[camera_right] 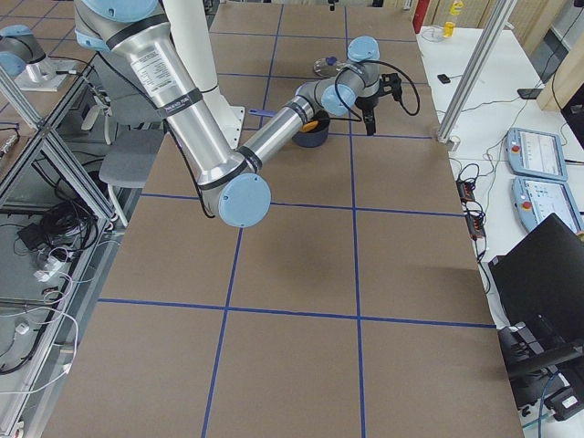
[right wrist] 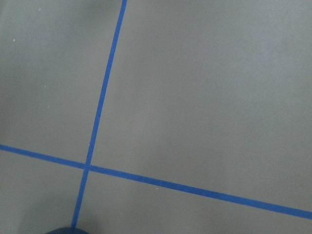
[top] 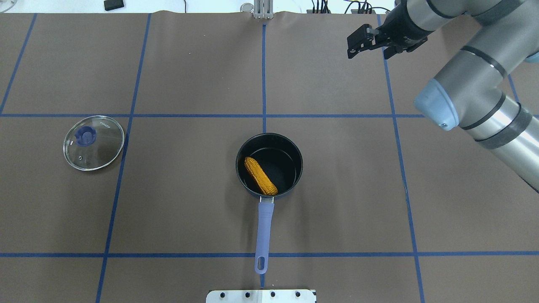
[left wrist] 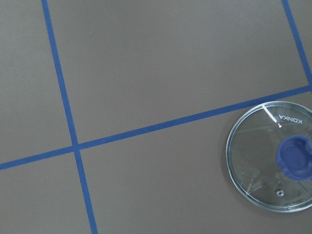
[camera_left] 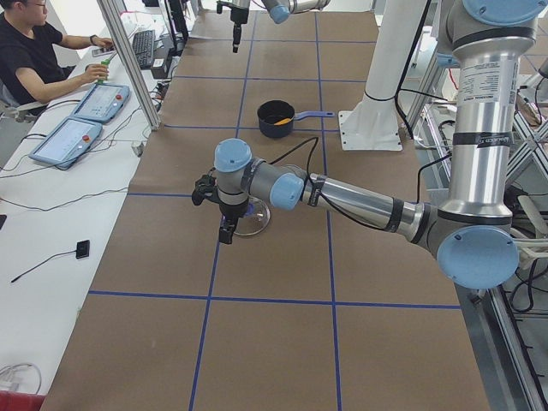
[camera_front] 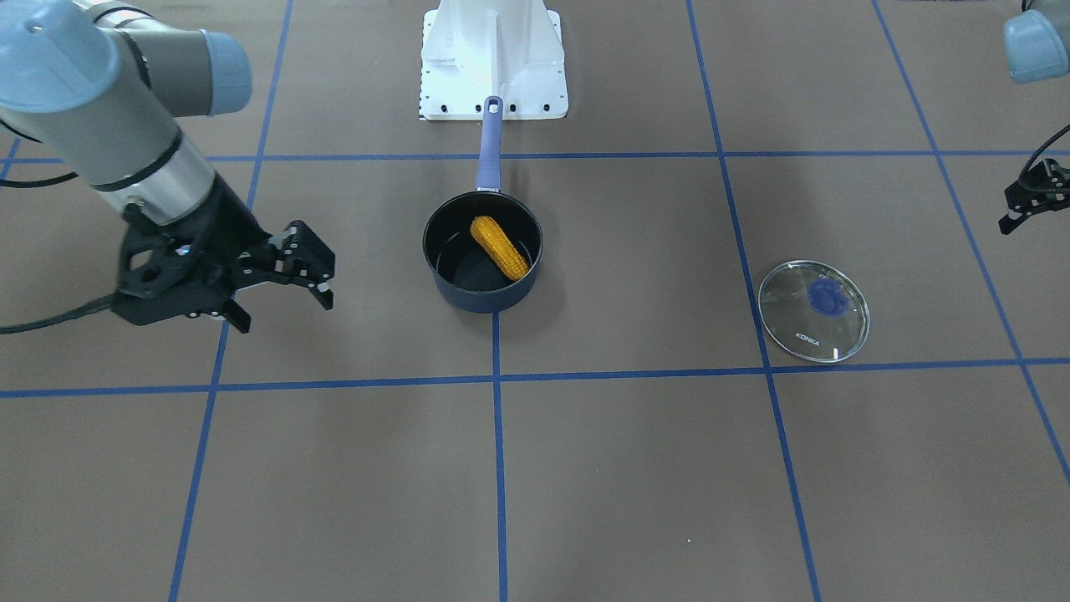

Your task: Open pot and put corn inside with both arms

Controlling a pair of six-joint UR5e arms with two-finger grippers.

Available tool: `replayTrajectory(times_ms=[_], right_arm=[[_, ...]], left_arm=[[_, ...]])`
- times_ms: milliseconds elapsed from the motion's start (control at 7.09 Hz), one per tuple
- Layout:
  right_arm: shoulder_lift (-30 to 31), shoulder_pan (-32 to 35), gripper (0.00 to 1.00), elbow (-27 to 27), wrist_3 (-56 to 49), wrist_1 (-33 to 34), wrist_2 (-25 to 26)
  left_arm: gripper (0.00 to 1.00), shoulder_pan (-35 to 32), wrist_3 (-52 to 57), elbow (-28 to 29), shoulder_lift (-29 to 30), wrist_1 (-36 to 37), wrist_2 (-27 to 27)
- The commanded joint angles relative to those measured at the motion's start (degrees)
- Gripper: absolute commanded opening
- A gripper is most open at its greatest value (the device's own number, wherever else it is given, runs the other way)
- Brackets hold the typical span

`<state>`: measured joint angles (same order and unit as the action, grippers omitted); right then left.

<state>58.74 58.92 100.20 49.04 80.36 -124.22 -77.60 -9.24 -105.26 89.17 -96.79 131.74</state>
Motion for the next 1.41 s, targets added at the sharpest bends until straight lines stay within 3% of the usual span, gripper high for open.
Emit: replayTrajectory(times_ms=[0,282,564,988,1270], right_arm=[[6.88,6.18,1.0,0.08,-8.02,-0.29,0.11],[11.02,10.23,1.0,-2.28,-18.86,0.76,-0.5],[18.47,11.48,1.0,-2.46,-19.86,0.07,-1.11],[26.4,15.33,1.0,-2.46,-21.01,-0.29,-7.6],[28.54,19.8,1.0,-2.99,-24.67,0.67,-8.84]], left_arm=[[0.99,-0.62,0.8,0.14,-2.32,-1.65,0.01],[0.99,-2.54,5.71,0.49,-3.12,-2.35,0.01],[0.99,-2.99,5.73,0.58,-3.21,-2.35,0.01],[0.99,-3.17,5.46,1.02,-3.21,-2.35,0.01],[0.99,-3.26,5.29,1.02,-3.21,-2.35,0.01]])
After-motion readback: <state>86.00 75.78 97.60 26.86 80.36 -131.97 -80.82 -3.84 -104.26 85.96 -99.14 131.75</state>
